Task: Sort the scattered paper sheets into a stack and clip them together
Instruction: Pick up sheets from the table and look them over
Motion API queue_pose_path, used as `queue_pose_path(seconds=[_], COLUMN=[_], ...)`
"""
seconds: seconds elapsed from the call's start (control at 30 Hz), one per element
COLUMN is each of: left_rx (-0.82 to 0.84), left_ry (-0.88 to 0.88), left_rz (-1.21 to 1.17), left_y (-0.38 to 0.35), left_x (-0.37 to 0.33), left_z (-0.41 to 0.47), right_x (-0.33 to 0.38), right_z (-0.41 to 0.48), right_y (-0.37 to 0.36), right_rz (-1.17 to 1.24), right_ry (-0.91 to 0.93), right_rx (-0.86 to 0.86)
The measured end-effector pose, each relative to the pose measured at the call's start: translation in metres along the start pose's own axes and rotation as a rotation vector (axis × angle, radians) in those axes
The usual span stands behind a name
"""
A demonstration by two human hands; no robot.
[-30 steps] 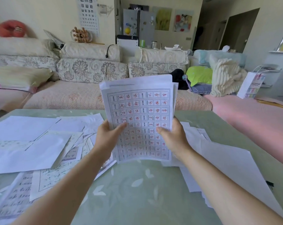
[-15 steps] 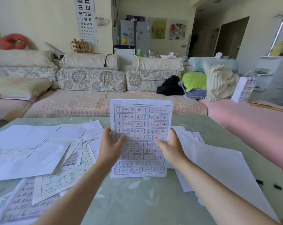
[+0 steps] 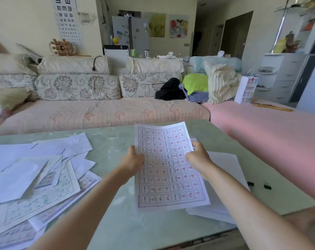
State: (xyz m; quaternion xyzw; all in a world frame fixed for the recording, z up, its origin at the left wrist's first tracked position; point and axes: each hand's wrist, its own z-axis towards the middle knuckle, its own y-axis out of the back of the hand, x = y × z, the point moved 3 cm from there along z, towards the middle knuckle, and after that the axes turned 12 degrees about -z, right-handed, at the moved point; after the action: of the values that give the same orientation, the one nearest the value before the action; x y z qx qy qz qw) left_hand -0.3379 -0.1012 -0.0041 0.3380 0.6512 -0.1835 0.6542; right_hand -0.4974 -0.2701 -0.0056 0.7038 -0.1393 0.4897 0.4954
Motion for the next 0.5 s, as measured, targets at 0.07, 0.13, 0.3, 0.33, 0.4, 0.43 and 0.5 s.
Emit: queue_pose_path(seconds=[0.07, 0.13, 0.3, 0.33, 0.4, 0.43, 0.5], left_rx=[0.033, 0.083, 0.199, 0.206, 0.204, 0.202, 0.206], left_ry=[0.046, 0.057, 0.027, 0.028, 0.004, -0.012, -0.031], left_rz=[-0.028, -0.028, 0.134, 0.18, 0.298, 0.386, 0.56], left_y=[-0.037, -0.075, -0.153, -0.163, -0.18, -0.186, -0.196], left_x=[-0.006, -0.009, -0.001, 0.001, 0.006, 0.009, 0.013], left_z=[0.006, 0.012, 0.023, 0.024, 0.026, 0.027, 0.025], right_x=[-0.022, -0.046, -0.102, -0.11, -0.127, -0.132, -0.139], right_z=[0.002, 0.003, 0.006, 0.006, 0.007, 0.006, 0.005], right_y=[0.026, 0.052, 0.097, 0.1, 0.103, 0.104, 0.105], right_rz=[-0.07, -0.154, -0.37, -0.416, -0.526, -0.587, -0.697], right_ry=[-0.018, -0.045, -0.118, -0.132, -0.171, -0.192, -0.222], right_rx=[-0.08, -0.167, -0.269, -0.241, -0.167, -0.139, -0.096])
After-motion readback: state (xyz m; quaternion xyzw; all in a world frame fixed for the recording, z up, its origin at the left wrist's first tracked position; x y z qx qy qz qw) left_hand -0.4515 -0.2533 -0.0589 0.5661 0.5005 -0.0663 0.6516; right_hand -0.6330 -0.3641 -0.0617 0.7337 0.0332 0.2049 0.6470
